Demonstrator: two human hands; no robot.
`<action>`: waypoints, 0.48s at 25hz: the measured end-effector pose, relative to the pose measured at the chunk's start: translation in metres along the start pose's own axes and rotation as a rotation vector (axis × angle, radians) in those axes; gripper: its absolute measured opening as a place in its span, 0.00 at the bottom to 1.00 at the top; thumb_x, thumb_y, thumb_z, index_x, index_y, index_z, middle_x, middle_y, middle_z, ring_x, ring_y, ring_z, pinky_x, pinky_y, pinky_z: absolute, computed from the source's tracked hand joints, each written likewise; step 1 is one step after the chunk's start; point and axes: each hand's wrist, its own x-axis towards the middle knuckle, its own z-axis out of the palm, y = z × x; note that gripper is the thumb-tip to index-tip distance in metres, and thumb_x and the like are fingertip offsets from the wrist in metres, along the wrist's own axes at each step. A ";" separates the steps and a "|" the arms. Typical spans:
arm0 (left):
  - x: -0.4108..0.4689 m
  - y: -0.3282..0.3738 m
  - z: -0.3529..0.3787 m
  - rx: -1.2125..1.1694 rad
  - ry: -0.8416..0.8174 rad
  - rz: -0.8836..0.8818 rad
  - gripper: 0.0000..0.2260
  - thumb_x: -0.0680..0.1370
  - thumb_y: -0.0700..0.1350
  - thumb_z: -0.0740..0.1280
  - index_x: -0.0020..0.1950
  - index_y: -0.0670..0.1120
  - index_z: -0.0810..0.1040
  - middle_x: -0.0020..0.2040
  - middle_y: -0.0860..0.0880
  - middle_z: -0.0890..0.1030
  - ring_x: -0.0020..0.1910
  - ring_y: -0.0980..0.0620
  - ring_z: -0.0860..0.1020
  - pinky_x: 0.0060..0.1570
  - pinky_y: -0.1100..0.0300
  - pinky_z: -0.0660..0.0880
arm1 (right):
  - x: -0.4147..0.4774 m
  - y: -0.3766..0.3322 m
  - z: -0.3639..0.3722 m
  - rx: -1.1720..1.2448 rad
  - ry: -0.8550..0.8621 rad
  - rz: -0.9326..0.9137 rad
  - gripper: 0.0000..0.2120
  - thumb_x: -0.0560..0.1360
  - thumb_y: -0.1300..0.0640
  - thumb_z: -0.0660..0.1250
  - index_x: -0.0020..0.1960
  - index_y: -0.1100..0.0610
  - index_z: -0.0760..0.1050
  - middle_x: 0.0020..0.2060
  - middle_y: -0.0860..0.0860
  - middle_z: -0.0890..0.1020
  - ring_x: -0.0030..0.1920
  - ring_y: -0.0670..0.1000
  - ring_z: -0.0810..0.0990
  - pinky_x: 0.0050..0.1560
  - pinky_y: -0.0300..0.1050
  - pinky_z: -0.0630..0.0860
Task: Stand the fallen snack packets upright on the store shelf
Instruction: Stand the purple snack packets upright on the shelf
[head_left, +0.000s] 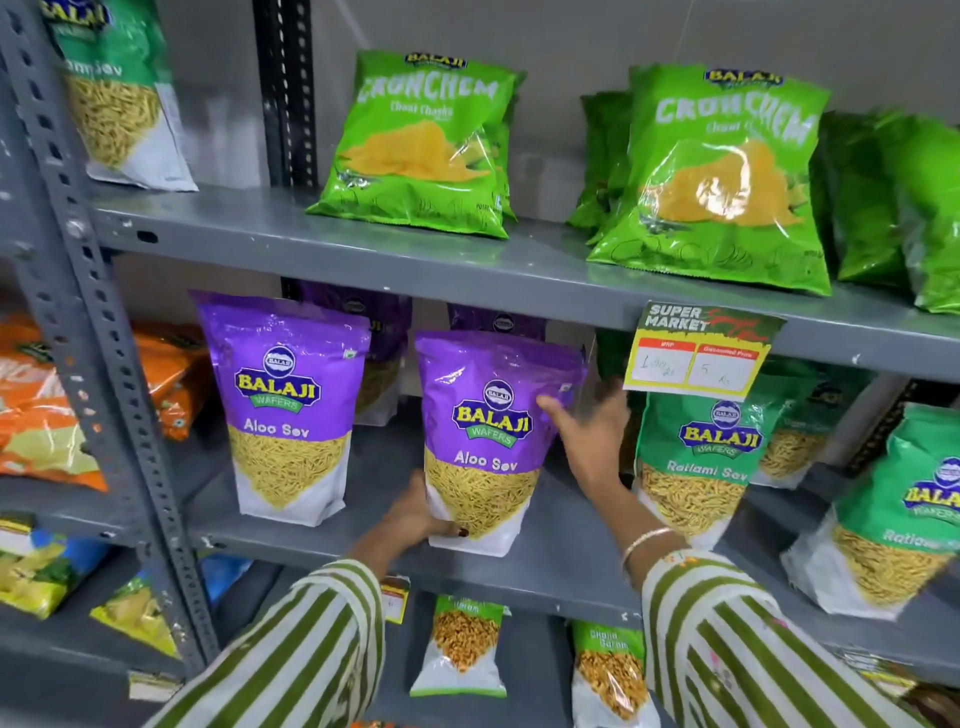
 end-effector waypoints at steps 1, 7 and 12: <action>0.001 -0.002 0.002 0.025 0.025 -0.011 0.41 0.62 0.42 0.78 0.69 0.44 0.60 0.67 0.42 0.72 0.65 0.43 0.71 0.61 0.51 0.72 | -0.006 0.023 0.004 0.098 -0.119 0.084 0.49 0.58 0.36 0.74 0.69 0.61 0.63 0.66 0.58 0.74 0.67 0.55 0.72 0.70 0.57 0.66; 0.007 -0.013 0.003 0.117 0.114 -0.006 0.34 0.62 0.43 0.78 0.64 0.42 0.68 0.63 0.42 0.76 0.62 0.42 0.74 0.62 0.48 0.72 | -0.046 0.081 0.048 -0.001 -0.580 0.251 0.42 0.54 0.53 0.78 0.65 0.62 0.69 0.61 0.58 0.79 0.61 0.56 0.77 0.66 0.54 0.72; 0.012 -0.025 -0.003 0.094 0.133 -0.001 0.34 0.64 0.44 0.77 0.66 0.43 0.66 0.66 0.42 0.75 0.64 0.41 0.73 0.64 0.47 0.71 | -0.044 0.082 0.064 -0.044 -0.548 0.258 0.39 0.60 0.55 0.79 0.66 0.62 0.66 0.64 0.58 0.76 0.64 0.58 0.74 0.66 0.53 0.72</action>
